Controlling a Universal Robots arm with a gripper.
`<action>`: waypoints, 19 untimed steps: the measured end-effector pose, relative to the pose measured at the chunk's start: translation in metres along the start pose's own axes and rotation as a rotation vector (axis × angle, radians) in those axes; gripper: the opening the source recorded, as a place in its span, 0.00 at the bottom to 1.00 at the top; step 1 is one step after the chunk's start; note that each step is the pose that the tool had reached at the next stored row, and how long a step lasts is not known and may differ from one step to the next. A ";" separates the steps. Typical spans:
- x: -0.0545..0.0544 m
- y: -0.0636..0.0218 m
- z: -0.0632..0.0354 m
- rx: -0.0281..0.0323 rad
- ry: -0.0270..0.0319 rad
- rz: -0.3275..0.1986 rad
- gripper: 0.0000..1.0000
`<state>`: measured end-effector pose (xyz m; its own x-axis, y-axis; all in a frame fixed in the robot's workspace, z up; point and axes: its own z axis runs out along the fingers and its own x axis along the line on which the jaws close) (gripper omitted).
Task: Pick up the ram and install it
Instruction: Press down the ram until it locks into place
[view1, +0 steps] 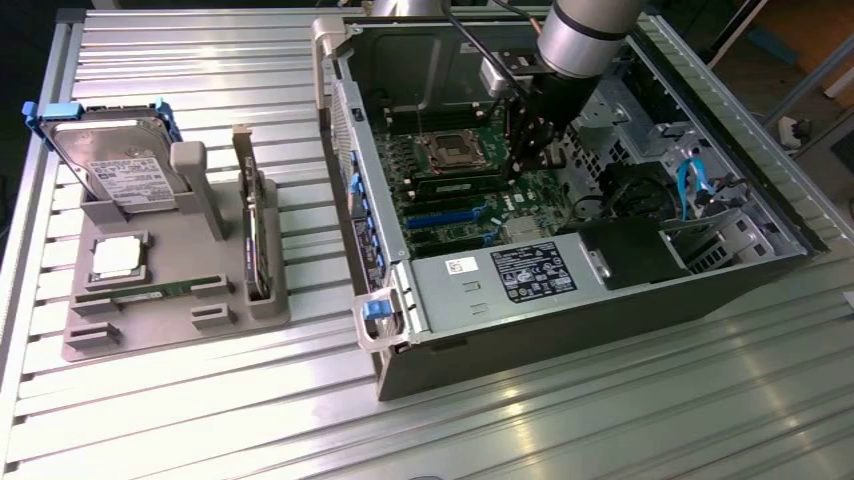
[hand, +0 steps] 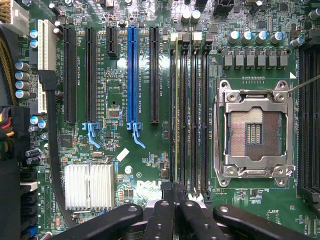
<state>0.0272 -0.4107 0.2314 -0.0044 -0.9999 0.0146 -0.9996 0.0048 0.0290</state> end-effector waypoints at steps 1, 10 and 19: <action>0.000 0.0000 0.0000 0.0000 -0.0001 0.000 0.11; 0.000 0.0006 -0.0190 0.0001 -0.0001 0.000 0.11; 0.000 0.0017 -0.0227 -0.0002 -0.0002 0.000 0.11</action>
<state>0.0261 -0.4107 0.2541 -0.0044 -0.9999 0.0144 -0.9996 0.0048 0.0293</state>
